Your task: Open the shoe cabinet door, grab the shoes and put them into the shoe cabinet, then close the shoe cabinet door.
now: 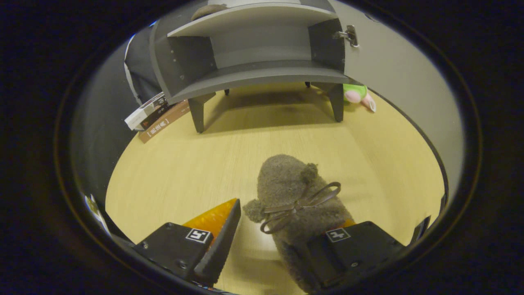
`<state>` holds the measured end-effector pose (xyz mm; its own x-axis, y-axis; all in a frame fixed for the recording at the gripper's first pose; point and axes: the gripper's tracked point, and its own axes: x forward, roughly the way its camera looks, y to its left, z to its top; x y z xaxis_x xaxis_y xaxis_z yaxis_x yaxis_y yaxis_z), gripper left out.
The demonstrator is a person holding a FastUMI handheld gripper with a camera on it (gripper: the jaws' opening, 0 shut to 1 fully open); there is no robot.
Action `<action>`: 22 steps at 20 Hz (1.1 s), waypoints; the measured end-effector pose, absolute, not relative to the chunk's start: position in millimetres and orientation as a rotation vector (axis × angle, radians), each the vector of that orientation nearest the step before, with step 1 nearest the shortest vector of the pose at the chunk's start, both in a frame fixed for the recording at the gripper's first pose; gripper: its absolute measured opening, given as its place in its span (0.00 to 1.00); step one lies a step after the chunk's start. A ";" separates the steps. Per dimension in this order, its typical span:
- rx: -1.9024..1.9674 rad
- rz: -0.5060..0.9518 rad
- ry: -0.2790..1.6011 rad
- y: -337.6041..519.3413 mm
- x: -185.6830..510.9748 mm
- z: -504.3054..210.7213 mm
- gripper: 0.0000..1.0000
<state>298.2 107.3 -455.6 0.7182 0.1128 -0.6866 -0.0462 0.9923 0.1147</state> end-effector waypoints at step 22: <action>-0.018 0.209 0.338 136.8 299.7 -155.9 0.07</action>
